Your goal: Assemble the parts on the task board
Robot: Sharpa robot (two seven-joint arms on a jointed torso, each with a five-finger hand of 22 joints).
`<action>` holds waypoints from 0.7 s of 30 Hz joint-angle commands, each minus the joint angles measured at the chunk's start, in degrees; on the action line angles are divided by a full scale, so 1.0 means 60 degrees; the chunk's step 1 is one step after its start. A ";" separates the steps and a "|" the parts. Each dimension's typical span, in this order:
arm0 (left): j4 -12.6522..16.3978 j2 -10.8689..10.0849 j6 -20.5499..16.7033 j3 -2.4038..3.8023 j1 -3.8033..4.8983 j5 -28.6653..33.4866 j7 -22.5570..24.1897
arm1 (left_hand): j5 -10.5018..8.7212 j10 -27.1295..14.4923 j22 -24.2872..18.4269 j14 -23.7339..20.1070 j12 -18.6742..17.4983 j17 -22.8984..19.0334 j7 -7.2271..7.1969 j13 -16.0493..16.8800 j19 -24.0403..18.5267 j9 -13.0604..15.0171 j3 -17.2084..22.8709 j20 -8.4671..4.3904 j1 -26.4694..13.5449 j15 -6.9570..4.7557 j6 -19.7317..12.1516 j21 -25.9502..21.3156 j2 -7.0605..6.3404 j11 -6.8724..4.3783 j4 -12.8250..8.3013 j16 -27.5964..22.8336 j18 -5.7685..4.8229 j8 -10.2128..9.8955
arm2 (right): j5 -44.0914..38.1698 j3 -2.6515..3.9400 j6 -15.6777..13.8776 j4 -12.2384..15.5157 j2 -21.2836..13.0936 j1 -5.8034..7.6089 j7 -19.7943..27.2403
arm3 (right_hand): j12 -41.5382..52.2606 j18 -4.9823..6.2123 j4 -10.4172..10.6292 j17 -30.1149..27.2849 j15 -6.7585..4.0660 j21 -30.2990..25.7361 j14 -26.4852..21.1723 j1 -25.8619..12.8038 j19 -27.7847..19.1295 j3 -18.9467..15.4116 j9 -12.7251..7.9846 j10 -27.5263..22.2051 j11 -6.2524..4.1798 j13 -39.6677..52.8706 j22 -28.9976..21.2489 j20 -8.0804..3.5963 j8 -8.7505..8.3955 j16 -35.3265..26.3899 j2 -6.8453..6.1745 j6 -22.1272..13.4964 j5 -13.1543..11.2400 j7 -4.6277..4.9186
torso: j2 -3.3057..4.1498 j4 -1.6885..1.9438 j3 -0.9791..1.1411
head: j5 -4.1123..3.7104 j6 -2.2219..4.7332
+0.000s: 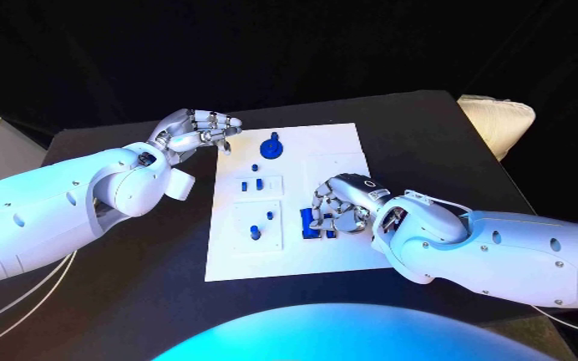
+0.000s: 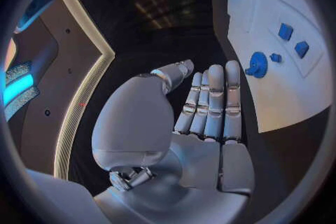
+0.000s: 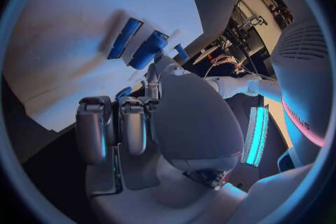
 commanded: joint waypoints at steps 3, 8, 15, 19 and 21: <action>0.0026 0.0008 0.0144 0.0006 -0.0005 0.0047 0.0062 | 0.0065 -0.0069 -0.0008 -0.0073 0.0020 -0.0009 0.0013 -0.0009 0.0074 -0.0009 0.0001 0.0003 -0.0055 0.0025 -0.0071 -0.0018 0.0046 -0.0023 0.0052 0.0030 0.0059 -0.0025 | -0.0344 -0.0007 -0.0166 -0.0027 0.0017 -0.0023 -0.0183 | 0.0033 -0.0132 0.0019 0.2193 -0.0061 0.0030 0.0907 0.0084 0.0887 0.0030 0.0016 0.0997 -0.0049 0.2511 0.2386 -0.0066 0.0046 -0.0010 -0.0026 -0.0047 -0.0010 -0.0026 | -0.0004 -0.0007 -0.0001 | 0.0009 0.0001; 0.0028 0.0011 0.0144 0.0006 -0.0007 0.0048 0.0068 | 0.0065 -0.0069 -0.0008 -0.0073 0.0020 -0.0009 0.0013 -0.0009 0.0074 -0.0009 0.0001 0.0003 -0.0055 0.0025 -0.0071 -0.0018 0.0046 -0.0023 0.0052 0.0030 0.0059 -0.0025 | -0.0264 -0.0007 -0.0350 -0.0056 0.0018 -0.0025 -0.0078 | 0.0033 -0.0122 0.0023 0.2171 -0.0062 -0.0018 0.0902 0.0104 0.0877 0.0041 0.0017 0.0997 -0.0049 0.2511 0.2372 -0.0068 0.0044 -0.0022 -0.0037 -0.0059 -0.0002 -0.0025 | -0.0013 -0.0012 0.0000 | 0.0009 0.0001; 0.0009 0.0014 0.0114 0.0005 -0.0016 0.0082 0.0099 | 0.0065 -0.0069 -0.0008 -0.0073 0.0020 -0.0009 0.0013 -0.0009 0.0074 -0.0009 0.0001 0.0003 -0.0055 0.0025 -0.0071 -0.0018 0.0046 -0.0023 0.0052 0.0030 0.0059 -0.0025 | 0.1563 0.0000 -0.1003 -0.0038 -0.0076 -0.0018 0.1080 | -0.0131 -0.0030 0.0288 0.1956 0.0011 -0.0519 0.0851 0.0064 0.0762 0.0185 -0.0053 0.0922 0.0060 0.2441 0.2227 -0.0029 -0.0145 -0.0137 -0.0117 -0.0404 0.0340 0.0118 | -0.0038 -0.0024 -0.0007 | 0.0051 0.0001; -0.0048 0.0025 0.0069 0.0005 -0.0029 0.0149 0.0147 | 0.0065 -0.0080 -0.0028 -0.0079 0.0032 -0.0016 0.0017 -0.0015 0.0088 -0.0018 0.0006 0.0008 -0.0057 0.0029 -0.0085 -0.0046 0.0044 -0.0019 0.0073 0.0039 0.0059 -0.0025 | 0.3522 0.0029 -0.1185 -0.0044 -0.0151 0.0096 0.2097 | -0.0304 0.0039 0.0300 0.1877 0.0164 -0.0923 0.0832 -0.0219 0.0669 0.0117 -0.0201 0.0838 0.0253 0.2367 0.2111 0.0081 -0.0499 -0.0183 -0.0148 -0.0779 0.0384 0.0346 | -0.0079 -0.0032 -0.0031 | 0.0070 0.0001; -0.0115 0.0045 0.0018 0.0004 -0.0054 0.0235 0.0213 | 0.0063 -0.0081 -0.0031 -0.0081 0.0034 -0.0017 0.0019 -0.0015 0.0089 -0.0020 0.0002 0.0009 -0.0064 0.0031 -0.0090 -0.0050 0.0040 -0.0018 0.0079 0.0039 0.0059 -0.0026 | 0.5194 0.0054 -0.1203 -0.0193 -0.0180 0.0285 0.2849 | -0.0343 0.0050 0.0293 0.1867 0.0232 -0.0989 0.0829 -0.0302 0.0655 0.0084 -0.0271 0.0817 0.0333 0.2349 0.2092 0.0138 -0.0675 -0.0191 -0.0125 -0.0924 0.0399 0.0438 | -0.0128 -0.0059 -0.0061 | 0.0082 0.0001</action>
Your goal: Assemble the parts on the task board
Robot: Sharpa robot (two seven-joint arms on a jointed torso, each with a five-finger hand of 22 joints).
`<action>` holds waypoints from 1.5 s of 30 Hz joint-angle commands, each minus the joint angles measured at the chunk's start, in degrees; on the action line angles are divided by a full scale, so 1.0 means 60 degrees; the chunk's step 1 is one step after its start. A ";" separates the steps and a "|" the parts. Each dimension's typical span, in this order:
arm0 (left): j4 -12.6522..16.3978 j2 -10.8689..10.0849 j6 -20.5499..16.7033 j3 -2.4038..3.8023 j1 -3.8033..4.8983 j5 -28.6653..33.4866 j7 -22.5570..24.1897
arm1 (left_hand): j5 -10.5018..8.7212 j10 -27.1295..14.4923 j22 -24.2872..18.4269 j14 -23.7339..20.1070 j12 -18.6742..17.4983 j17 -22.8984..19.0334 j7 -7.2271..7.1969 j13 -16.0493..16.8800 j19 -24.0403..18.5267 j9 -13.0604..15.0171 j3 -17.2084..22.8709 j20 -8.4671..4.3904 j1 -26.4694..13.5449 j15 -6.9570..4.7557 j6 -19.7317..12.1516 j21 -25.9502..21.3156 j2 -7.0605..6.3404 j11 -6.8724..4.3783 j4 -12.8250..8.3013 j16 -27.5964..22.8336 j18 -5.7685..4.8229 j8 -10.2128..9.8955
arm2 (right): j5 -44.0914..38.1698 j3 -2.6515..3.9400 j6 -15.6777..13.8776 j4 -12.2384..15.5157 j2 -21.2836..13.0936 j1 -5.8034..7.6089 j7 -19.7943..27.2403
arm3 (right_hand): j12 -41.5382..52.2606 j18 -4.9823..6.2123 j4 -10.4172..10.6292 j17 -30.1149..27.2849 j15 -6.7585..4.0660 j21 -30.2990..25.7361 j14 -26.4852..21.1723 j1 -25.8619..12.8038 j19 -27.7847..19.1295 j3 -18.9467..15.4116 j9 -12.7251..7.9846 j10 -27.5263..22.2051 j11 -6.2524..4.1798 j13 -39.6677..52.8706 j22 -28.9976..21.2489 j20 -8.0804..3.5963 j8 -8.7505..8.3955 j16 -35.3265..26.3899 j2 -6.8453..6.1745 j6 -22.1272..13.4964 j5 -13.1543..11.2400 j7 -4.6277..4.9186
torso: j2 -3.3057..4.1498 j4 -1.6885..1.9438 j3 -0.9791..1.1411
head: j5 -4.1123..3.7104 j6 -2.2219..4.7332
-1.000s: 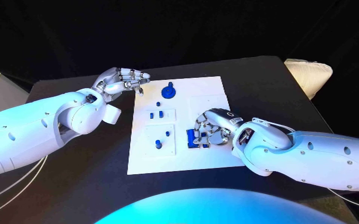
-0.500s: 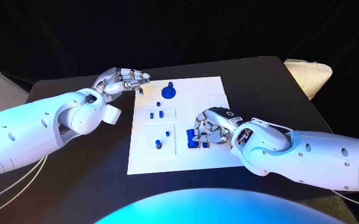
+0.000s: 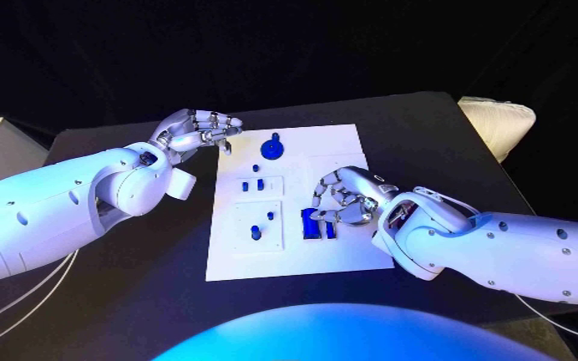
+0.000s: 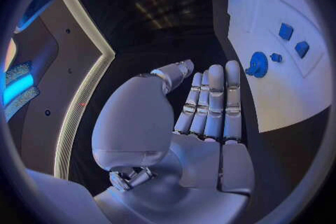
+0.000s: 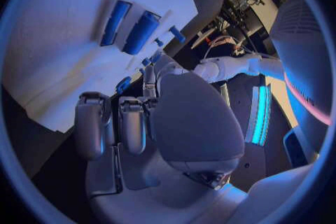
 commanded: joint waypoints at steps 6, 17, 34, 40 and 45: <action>-0.0264 0.0175 -0.0222 0.0004 -0.0095 0.0500 0.0500 | 0.0049 -0.0067 -0.0068 -0.0184 0.0071 -0.0041 -0.0021 -0.0017 0.0027 -0.0026 -0.0021 0.0030 -0.0130 0.0016 -0.0089 -0.0157 0.0016 -0.0015 0.0158 -0.0016 0.0048 -0.0033 | 0.5869 0.0090 -0.0185 -0.1204 0.0140 0.0630 0.3130 | -0.1580 0.0488 -0.0086 0.0896 0.0276 -0.2636 0.0550 0.0024 0.0050 0.0173 -0.0175 0.0003 0.0328 0.1659 0.1298 0.0302 -0.0579 -0.0641 0.0143 -0.0376 0.0133 0.0278 | -0.0283 -0.0139 -0.0166 | 0.0106 0.0085; -0.1173 0.0690 -0.0997 0.0007 -0.0180 0.1711 0.1444 | -0.0037 0.0529 -0.1220 -0.1825 0.0108 -0.1591 -0.0228 -0.0235 -0.0811 -0.0008 -0.0148 0.0390 0.0093 0.0302 0.0037 -0.2212 -0.0019 -0.0046 0.0416 -0.2811 0.0017 0.0286 | 0.9031 0.0329 0.0911 -0.4573 0.1124 0.1060 0.4917 | -1.1092 0.1498 -0.0184 -0.5886 0.0973 -1.1965 -0.2892 0.0299 -0.2964 0.2475 -0.0558 -0.3757 0.0957 -0.5410 -0.3585 0.0947 -0.1726 -0.8339 -0.0330 -0.1025 0.0027 0.1029 | -0.0552 -0.0184 -0.0232 | 0.0443 0.0894; -0.1297 0.1020 -0.1781 0.0034 -0.0258 0.1758 0.1303 | -0.1424 -0.8277 -0.7196 -0.8921 -0.4583 -0.4317 -0.1941 -0.1212 -0.7986 -0.3261 -0.5586 -0.1638 -1.2664 -0.0738 -0.8480 -0.8459 0.1609 -0.1416 0.0143 -1.1012 -0.1695 -0.1908 | 0.9596 0.0720 0.0176 -0.4777 0.1473 0.0881 0.5081 | -1.4669 -0.0211 -0.2769 -1.2487 0.0830 -1.3625 -1.4017 -0.7012 -1.3980 -0.1727 -0.4688 -1.4000 0.0228 -1.2486 -1.2485 -0.0130 -0.5262 -1.4683 0.1883 -0.9261 -0.0924 -0.0562 | -0.0672 -0.0039 -0.0231 | 0.0546 0.1523; -0.0306 0.0955 -0.3406 0.0087 -0.0347 0.1991 0.1530 | -0.1424 -0.8277 -0.7196 -0.8921 -0.4583 -0.4317 -0.1941 -0.1212 -0.7986 -0.3261 -0.5586 -0.1638 -1.2664 -0.0738 -0.8480 -0.8459 0.1609 -0.1416 0.0143 -1.1012 -0.1695 -0.1908 | 1.1151 0.1255 -0.0738 -0.3541 0.1457 0.0543 0.5885 | -1.4669 -0.0211 -0.2769 -1.2487 0.0830 -1.3625 -1.4017 -1.3821 -1.3980 -0.1727 -0.4688 -1.4000 0.0228 -1.2486 -1.2485 -0.0130 -0.5262 -1.4683 0.1883 -0.9261 -0.0924 -0.0562 | -0.0804 0.0144 -0.0243 | 0.0572 0.2209; 0.0606 0.0894 -0.4902 0.0136 -0.0429 0.2207 0.1739 | -0.1424 -0.8277 -0.7196 -0.8921 -0.4583 -0.4317 -0.1941 -0.1212 -0.7986 -0.3261 -0.5586 -0.1638 -1.2664 -0.0738 -0.8480 -0.8459 0.1609 -0.1416 0.0143 -1.1012 -0.1695 -0.1908 | 1.2172 0.1606 -0.1338 -0.2729 0.1447 0.0321 0.6413 | -1.4669 -0.0211 -0.2769 -1.2487 0.0830 -1.3625 -1.4017 -1.3821 -1.3980 -0.1727 -0.4688 -1.4000 0.0228 -1.2486 -1.2485 -0.0130 -0.5262 -1.4683 0.1883 -0.9261 -0.0924 -0.0562 | -0.0868 0.0232 -0.0249 | 0.0584 0.2542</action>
